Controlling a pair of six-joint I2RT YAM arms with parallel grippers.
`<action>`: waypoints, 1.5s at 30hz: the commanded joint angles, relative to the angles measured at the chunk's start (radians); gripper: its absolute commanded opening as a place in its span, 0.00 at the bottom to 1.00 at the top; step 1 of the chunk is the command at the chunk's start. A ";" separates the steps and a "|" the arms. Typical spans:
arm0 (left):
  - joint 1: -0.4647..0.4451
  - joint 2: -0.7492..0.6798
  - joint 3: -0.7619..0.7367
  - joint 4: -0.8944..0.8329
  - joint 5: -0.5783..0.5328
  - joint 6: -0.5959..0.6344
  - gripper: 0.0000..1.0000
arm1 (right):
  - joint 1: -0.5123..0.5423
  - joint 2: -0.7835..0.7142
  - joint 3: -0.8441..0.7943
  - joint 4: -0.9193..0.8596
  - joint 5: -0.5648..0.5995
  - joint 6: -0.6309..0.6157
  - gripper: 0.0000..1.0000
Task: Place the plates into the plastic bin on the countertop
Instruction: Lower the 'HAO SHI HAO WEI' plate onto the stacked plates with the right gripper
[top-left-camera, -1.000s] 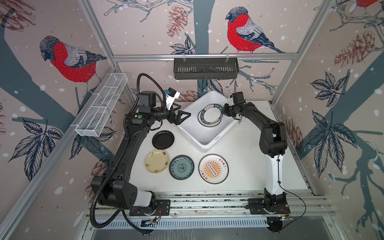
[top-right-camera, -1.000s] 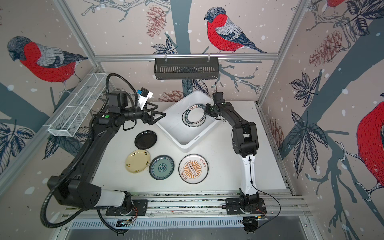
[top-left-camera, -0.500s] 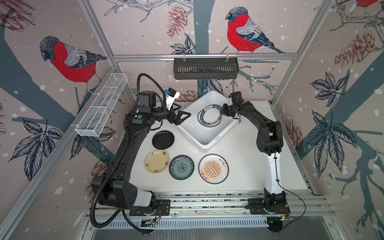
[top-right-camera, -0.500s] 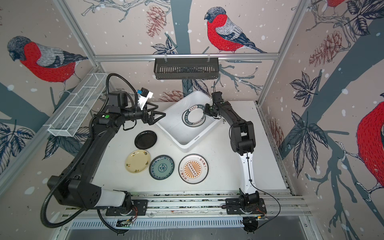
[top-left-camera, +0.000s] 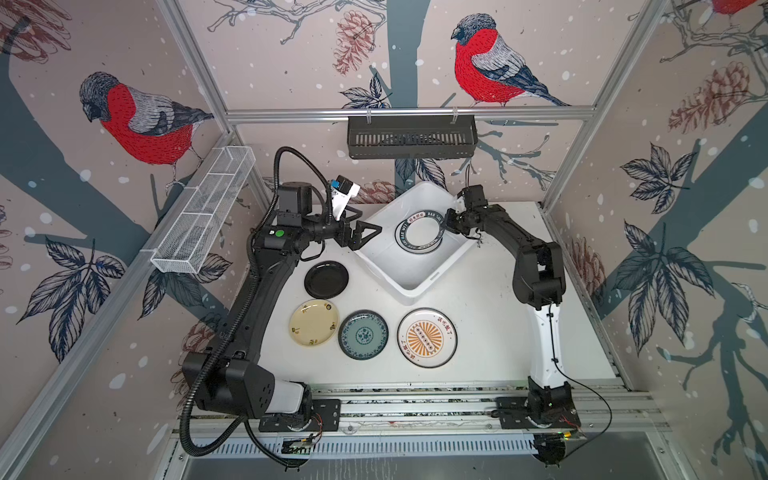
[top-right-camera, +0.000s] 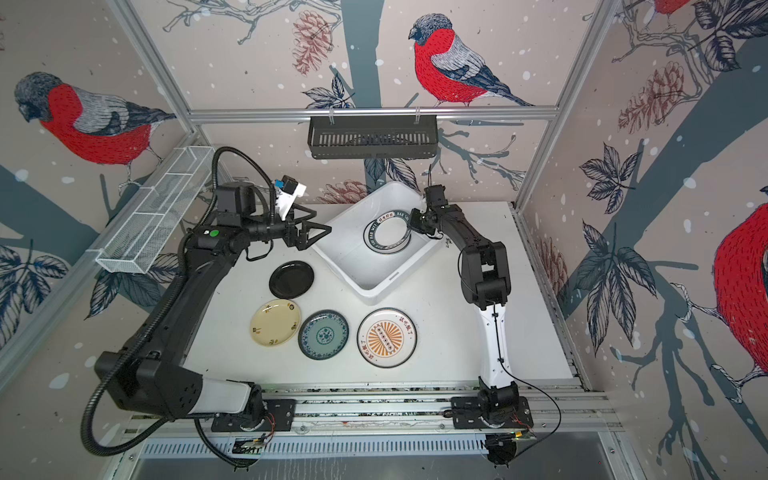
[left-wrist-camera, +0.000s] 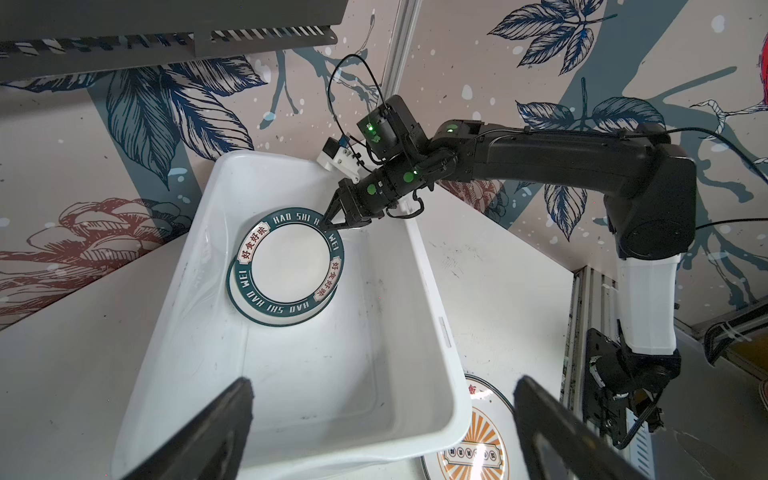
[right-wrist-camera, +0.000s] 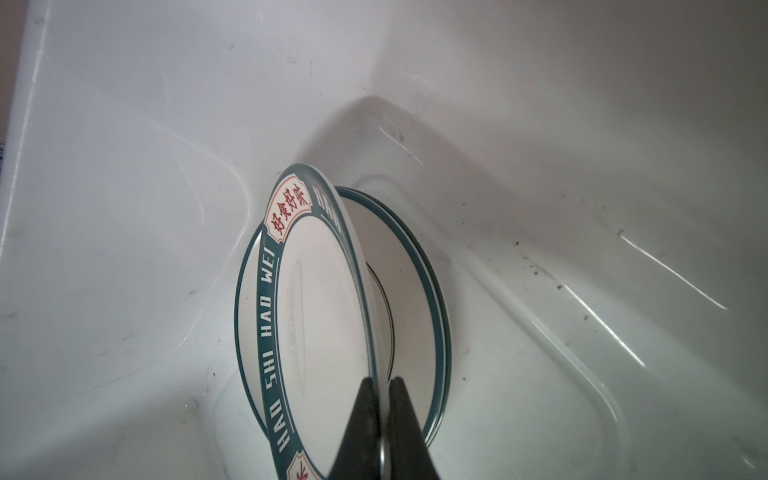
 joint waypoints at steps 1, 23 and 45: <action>-0.002 -0.005 0.006 -0.004 0.014 0.016 0.97 | -0.003 0.004 -0.010 -0.014 0.004 -0.008 0.11; -0.001 -0.006 0.006 -0.004 0.019 0.015 0.97 | -0.006 0.018 -0.014 -0.019 0.015 -0.008 0.19; -0.002 -0.008 0.001 0.000 0.025 0.015 0.97 | -0.005 0.031 0.004 -0.054 0.051 -0.019 0.24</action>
